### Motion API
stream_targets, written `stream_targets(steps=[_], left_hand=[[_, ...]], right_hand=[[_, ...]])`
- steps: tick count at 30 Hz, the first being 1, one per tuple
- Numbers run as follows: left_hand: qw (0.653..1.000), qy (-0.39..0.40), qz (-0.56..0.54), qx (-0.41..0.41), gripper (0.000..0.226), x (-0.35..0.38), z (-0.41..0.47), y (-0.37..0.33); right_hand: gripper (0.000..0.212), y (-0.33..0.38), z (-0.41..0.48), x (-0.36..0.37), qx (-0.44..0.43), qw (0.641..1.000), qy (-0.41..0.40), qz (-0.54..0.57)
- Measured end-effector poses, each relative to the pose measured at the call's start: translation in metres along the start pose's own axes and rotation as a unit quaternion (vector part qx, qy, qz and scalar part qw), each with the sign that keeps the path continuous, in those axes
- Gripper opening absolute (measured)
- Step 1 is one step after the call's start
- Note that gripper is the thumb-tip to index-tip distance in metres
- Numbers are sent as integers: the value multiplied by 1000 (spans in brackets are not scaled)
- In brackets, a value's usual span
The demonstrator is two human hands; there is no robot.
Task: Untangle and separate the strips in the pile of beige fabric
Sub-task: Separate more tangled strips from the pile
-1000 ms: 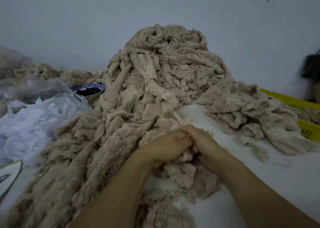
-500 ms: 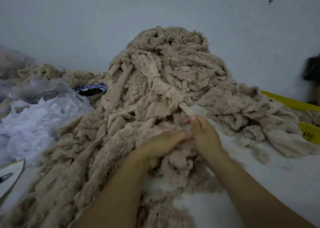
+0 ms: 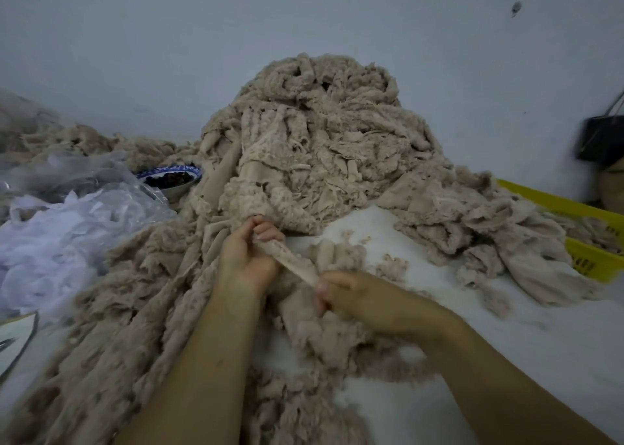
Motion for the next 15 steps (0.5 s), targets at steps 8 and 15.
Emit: stream_targets(steps=[8, 15], left_hand=[[989, -13, 139, 38, 35, 13, -3, 16], [959, -102, 262, 42, 16, -8, -3, 26]], right_hand=[[36, -14, -3, -31, -40, 976, -90, 195], [35, -19, -5, -28, -28, 961, -74, 264]])
Point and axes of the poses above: each hand's wrist, its own z-axis towards the middle knuckle, its own x-axis out of the palm, y = z × x, the point moved 10 cm from there along z, towards the middle knuckle, and after that the axes turned 13 degrees about z, right-handed, at the moved point
